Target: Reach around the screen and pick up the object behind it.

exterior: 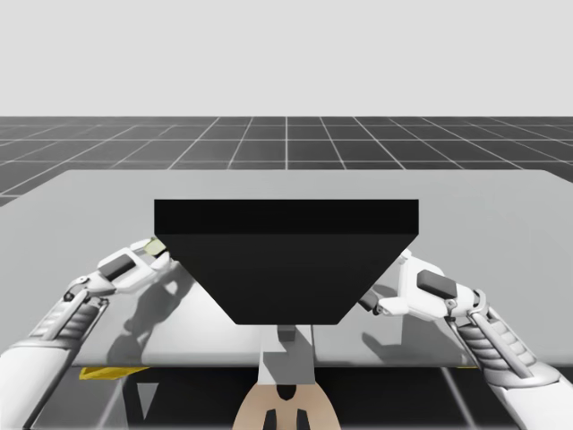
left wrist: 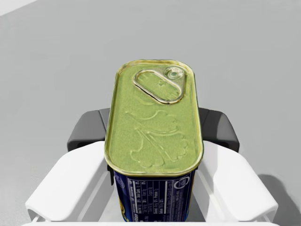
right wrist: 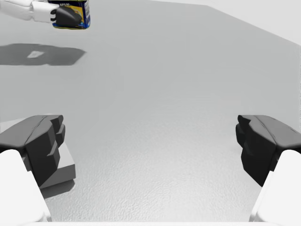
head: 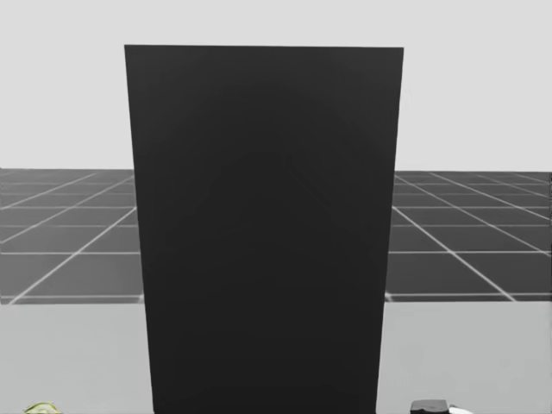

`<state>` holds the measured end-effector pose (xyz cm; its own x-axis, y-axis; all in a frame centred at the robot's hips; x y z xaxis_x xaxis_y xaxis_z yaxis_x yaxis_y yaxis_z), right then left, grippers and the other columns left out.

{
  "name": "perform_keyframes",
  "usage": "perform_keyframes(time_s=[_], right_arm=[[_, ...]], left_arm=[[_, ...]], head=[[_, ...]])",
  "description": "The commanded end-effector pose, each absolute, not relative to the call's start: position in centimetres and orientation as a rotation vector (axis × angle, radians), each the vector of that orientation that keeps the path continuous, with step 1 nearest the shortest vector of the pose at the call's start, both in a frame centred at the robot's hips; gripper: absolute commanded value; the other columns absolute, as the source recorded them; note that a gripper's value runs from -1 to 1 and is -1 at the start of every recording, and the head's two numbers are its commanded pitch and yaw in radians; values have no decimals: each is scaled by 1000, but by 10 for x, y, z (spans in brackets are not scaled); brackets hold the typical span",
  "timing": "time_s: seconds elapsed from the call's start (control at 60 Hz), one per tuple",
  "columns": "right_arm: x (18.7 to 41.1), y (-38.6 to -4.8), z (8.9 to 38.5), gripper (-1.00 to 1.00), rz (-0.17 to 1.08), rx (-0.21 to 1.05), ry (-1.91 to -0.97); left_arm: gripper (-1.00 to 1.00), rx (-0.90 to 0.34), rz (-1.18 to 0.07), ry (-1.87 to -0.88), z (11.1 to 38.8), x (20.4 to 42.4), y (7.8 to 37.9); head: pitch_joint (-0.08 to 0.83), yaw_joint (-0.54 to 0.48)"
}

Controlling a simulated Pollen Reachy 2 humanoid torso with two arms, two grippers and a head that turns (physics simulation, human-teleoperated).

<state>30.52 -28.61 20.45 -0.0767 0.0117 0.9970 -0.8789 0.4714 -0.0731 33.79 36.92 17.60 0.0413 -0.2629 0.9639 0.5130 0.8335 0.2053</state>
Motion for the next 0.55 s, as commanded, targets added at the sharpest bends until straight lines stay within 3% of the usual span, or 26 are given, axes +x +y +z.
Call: perform_keyframes(time_s=[0.017,0.35,0.55], right_arm=[[306,-287,204,-1000,889,801,-1468],[307,-287,201,-1000,901,794,-1470],[307,-288,201,-1000,898,794,-1475]], left_arm=[[1000,-160,-599,-1533,225,348,381],[1000,-56,-572,-1760,319,351,385],[1000,-20,-578,-1907,384,338,374]], head=[[64,-29],[66,-39],[65,-44]])
